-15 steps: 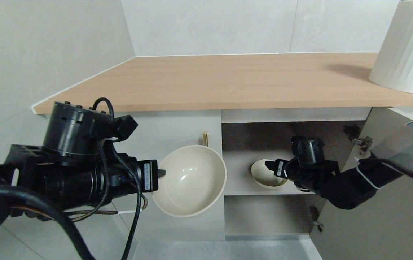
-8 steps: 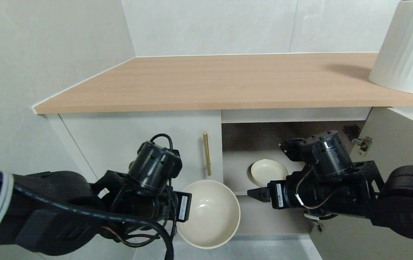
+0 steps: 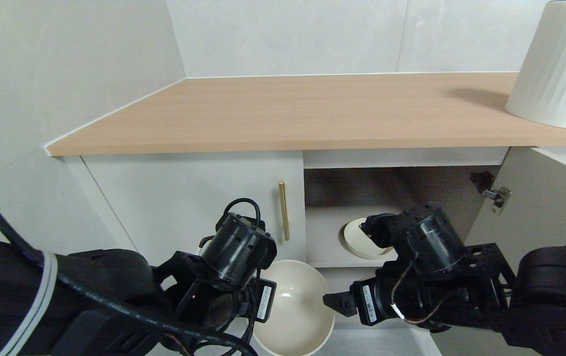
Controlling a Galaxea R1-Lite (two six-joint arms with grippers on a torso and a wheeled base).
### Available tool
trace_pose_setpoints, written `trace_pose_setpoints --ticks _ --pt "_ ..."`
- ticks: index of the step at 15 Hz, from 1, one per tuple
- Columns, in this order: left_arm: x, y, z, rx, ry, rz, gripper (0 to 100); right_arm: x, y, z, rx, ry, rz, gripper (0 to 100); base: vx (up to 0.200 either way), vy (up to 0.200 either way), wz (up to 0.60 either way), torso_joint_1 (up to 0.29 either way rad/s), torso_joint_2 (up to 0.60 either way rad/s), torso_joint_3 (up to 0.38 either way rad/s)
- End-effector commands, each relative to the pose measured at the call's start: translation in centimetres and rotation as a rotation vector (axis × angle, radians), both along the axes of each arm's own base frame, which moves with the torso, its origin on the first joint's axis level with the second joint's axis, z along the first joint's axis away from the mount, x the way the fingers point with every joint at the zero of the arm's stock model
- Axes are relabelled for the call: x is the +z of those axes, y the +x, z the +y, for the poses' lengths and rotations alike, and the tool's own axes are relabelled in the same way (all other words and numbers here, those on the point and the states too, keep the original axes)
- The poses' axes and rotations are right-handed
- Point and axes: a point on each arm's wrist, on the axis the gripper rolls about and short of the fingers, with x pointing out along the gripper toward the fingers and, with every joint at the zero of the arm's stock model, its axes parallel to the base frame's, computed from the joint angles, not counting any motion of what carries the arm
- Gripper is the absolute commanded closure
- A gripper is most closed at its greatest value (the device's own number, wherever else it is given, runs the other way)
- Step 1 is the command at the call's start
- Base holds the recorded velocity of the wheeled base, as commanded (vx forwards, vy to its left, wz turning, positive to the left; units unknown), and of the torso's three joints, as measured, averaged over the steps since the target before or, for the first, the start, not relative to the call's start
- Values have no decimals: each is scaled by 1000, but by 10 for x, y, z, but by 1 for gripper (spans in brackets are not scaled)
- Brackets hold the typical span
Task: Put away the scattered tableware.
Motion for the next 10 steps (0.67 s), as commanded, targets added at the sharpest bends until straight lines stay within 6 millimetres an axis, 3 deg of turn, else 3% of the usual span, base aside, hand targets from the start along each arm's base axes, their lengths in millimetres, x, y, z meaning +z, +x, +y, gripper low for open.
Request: trace_pose_setpoints --ticks 1,9,10 --pt "7 -7 -1 -19 -16 -16 100 -21 7 9 -10 -47 37 0 0 0 0 0 0 0" --pt "10 -14 -4 -36 -20 -34 100 -29 13 14 -40 -45 7 0 0 0 0 0 0 0" --pt "10 -14 -5 -36 -18 -33 100 -29 13 14 -40 -46 8 100 0 0 0 0 0 0"
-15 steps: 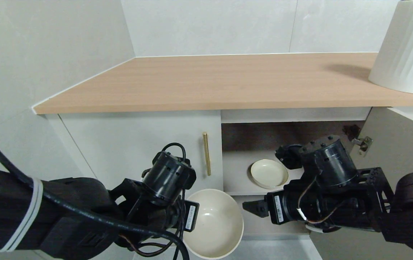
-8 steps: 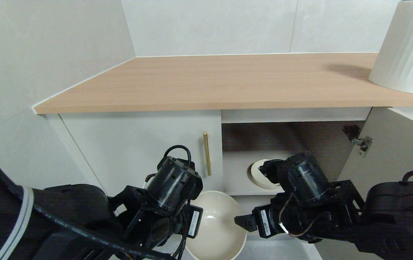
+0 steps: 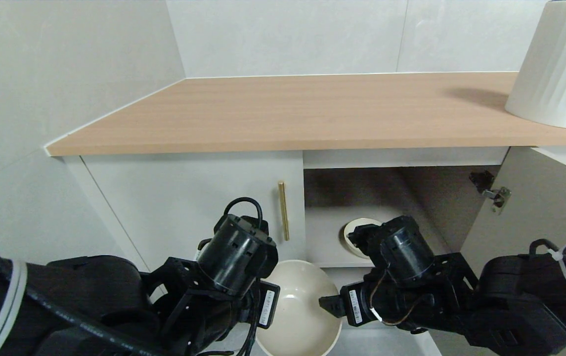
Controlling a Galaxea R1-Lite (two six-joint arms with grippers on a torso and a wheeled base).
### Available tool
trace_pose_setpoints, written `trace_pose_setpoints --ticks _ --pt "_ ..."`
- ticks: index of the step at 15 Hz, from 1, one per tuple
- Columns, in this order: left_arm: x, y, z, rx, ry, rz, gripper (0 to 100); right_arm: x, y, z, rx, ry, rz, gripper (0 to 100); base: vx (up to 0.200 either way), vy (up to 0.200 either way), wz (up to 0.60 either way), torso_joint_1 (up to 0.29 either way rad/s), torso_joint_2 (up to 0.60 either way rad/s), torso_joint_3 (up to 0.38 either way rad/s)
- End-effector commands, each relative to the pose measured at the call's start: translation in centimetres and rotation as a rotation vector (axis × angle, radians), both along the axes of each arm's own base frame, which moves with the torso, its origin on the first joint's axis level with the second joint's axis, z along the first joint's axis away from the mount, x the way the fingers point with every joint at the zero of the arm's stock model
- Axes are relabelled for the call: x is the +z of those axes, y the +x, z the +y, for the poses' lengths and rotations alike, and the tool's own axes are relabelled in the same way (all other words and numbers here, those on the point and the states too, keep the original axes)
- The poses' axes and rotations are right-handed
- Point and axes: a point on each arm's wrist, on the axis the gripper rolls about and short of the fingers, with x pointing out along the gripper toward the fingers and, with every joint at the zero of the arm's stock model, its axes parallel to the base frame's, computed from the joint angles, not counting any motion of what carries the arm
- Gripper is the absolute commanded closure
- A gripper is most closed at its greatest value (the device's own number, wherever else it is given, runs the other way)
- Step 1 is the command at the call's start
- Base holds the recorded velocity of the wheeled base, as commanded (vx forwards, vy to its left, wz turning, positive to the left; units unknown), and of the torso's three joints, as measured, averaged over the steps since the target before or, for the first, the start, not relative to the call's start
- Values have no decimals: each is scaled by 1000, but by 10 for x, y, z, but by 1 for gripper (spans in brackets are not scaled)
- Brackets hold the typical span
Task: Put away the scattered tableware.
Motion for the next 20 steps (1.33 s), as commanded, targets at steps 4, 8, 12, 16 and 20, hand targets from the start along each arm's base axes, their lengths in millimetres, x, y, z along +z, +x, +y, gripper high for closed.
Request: trace_pose_setpoints --ticks 4,8,12,16,20 --pt "0 0 0 1 0 0 100 0 0 0 0 9 -11 100 0 0 0 0 0 0" --pt "0 0 0 -1 1 -1 100 0 0 1 3 8 -11 100 0 0 0 0 0 0" --pt "-2 0 0 -1 5 4 0 -1 -1 0 4 4 -9 100 0 0 0 0 0 0" --pt "10 -1 5 25 -12 -39 0 -5 4 -1 -14 -1 1 100 0 0 0 0 0 0" --pt "31 -4 16 49 -70 -101 0 -20 46 -21 -201 49 18 100 0 0 0 0 0 0"
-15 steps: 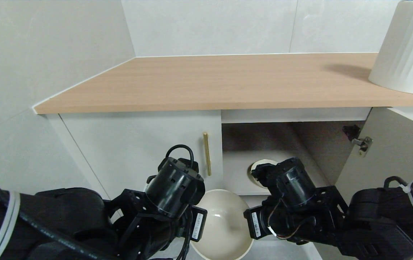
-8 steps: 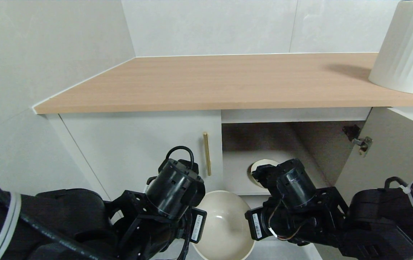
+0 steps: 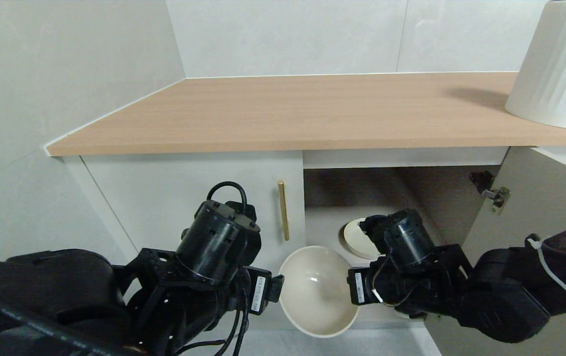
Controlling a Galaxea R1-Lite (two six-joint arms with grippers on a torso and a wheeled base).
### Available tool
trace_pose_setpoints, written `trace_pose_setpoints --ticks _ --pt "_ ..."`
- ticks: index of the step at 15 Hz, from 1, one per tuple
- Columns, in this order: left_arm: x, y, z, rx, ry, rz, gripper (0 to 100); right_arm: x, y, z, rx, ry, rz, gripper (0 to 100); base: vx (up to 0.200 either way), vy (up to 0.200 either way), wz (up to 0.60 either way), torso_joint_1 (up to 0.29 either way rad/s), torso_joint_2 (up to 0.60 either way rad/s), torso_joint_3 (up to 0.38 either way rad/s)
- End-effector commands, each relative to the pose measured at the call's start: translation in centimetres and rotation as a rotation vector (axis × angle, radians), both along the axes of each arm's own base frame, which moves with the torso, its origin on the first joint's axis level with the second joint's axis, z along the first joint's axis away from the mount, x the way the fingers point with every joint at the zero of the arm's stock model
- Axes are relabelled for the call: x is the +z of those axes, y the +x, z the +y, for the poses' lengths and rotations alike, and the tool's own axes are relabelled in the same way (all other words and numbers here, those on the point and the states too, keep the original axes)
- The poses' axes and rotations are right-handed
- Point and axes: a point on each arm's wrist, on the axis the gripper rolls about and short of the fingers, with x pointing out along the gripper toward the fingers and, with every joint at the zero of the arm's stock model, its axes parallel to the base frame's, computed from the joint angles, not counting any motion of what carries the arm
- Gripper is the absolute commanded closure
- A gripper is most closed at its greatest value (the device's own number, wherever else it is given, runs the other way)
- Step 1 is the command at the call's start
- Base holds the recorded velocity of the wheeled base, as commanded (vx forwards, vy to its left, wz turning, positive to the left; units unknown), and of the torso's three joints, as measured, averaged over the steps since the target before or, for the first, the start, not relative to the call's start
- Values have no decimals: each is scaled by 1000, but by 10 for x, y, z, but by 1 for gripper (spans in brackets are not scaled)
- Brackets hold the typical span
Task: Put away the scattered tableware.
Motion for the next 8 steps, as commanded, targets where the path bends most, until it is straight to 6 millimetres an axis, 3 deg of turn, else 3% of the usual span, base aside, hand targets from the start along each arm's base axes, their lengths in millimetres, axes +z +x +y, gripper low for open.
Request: trace_pose_setpoints --ticks 1,3,8 --pt "12 -3 6 7 -32 -31 0 -23 36 -14 -138 -6 2 100 0 0 0 0 0 0" --pt "10 -3 6 7 -28 -27 0 -32 57 -27 -244 14 -32 100 0 0 0 0 0 0" --pt "10 -3 6 5 -27 -28 0 -27 96 -61 -426 113 -63 100 0 0 0 0 0 0"
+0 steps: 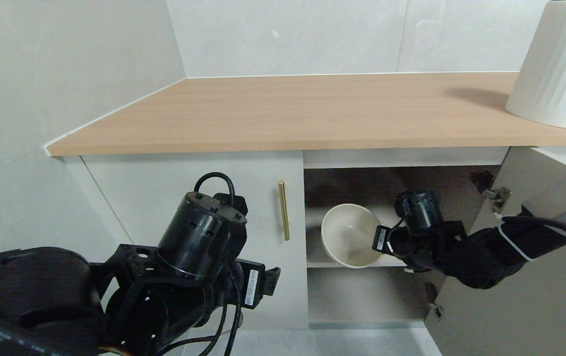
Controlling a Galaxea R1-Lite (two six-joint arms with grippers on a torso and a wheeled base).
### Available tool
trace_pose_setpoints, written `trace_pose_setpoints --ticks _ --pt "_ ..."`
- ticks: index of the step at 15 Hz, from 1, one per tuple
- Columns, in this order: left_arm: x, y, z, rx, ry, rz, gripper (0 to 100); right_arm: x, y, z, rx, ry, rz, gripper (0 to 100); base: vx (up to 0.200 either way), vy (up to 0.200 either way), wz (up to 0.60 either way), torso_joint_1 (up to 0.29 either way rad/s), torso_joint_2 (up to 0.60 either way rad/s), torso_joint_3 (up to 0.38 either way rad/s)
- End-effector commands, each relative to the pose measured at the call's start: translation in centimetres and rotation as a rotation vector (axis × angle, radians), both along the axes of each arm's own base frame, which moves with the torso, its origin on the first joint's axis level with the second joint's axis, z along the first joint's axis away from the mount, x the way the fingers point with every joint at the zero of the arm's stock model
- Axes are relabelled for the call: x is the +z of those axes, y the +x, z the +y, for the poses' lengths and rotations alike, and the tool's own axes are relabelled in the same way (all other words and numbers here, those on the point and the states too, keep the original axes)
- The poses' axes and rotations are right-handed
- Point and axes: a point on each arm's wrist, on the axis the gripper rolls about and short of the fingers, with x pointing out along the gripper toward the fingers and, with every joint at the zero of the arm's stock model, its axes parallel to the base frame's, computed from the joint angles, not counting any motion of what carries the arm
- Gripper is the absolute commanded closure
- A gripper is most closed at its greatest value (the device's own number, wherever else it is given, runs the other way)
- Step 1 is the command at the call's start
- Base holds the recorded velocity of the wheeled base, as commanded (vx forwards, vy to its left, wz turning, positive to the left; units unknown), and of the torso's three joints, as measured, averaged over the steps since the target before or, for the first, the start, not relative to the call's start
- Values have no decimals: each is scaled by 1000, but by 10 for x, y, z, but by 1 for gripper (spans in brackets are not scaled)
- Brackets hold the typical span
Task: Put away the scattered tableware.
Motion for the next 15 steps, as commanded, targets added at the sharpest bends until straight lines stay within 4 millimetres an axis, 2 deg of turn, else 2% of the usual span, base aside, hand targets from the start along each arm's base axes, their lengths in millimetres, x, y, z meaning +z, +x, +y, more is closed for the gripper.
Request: trace_pose_setpoints --ticks 1,4,9,15 --pt "0 -1 0 -2 1 -1 0 -4 15 -12 -65 14 -5 100 0 0 0 0 0 0" --pt "1 0 1 -1 -1 -2 0 -8 34 -26 -159 -4 -26 100 0 0 0 0 0 0" --pt "0 -1 0 -2 1 -1 0 -24 48 -34 -221 -34 -17 100 0 0 0 0 0 0" --pt "0 0 0 -1 2 0 0 -32 53 -34 -226 -40 -8 100 0 0 0 0 0 0"
